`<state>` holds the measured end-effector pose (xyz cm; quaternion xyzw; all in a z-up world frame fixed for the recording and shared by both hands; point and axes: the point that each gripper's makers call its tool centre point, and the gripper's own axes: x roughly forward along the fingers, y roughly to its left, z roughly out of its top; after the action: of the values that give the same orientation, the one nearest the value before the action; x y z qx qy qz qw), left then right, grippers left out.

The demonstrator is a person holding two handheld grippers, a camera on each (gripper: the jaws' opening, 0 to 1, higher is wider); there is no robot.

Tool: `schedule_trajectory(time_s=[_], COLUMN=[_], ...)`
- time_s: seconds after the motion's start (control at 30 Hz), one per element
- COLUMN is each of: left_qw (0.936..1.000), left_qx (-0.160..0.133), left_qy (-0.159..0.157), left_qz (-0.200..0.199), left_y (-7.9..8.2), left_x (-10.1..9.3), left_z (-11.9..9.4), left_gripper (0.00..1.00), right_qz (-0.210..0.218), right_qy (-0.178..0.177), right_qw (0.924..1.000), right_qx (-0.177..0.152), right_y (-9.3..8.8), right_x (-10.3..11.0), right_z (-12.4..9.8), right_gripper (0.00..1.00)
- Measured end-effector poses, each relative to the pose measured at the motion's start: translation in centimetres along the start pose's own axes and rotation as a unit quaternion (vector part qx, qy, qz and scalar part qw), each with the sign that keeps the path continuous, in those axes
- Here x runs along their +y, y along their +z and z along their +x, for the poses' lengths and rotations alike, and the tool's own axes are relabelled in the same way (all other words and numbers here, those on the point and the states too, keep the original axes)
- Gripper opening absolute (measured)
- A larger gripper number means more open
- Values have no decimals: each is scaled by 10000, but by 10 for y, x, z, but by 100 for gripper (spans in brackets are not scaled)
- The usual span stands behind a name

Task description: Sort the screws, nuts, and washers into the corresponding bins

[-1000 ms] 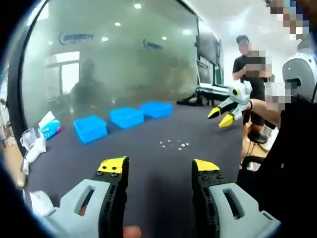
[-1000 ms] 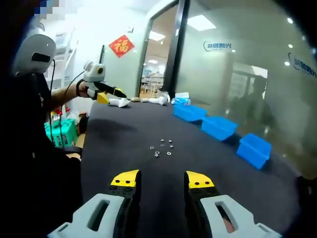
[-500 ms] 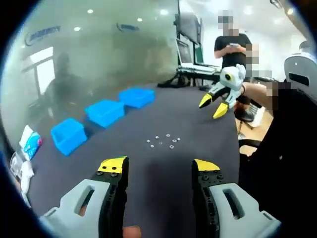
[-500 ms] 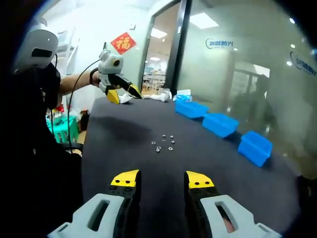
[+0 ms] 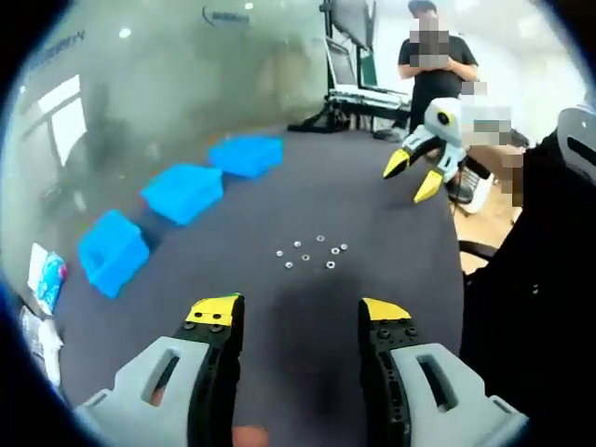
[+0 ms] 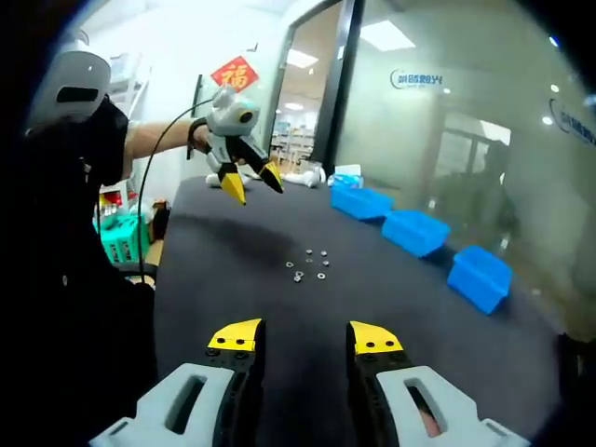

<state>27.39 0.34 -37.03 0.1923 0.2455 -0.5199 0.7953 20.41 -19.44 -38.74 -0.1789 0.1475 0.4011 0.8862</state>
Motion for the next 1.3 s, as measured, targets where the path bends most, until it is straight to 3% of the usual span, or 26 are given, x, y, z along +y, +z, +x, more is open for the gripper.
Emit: schedule_trajectory(time_s=[0.13,0.37,0.7,0.87,1.3], left_qw=[9999,9988,9974,9960,9943], left_qx=[125,453,648,807,942], left_qy=[-93,-172,-298,-390,-496], left_qz=[29,92,-29,27,76], left_y=[1,0,6,1,-5], left_x=[-7,1,9,9,8], left_z=[10,28,66,86,100], left_gripper=[47,46,37,34,25], right_qz=[-11,-2,53,85,122], right_qy=[-7,-22,-40,-77,-92], right_qw=[10000,10000,10000,9999,9999], right_qx=[14,34,0,-18,-55], right_y=[-1,-4,-7,-8,-8], right_x=[-1,-2,0,-1,3], right_z=[-1,-1,-2,-3,-3], right_gripper=[31,31,31,31,31])
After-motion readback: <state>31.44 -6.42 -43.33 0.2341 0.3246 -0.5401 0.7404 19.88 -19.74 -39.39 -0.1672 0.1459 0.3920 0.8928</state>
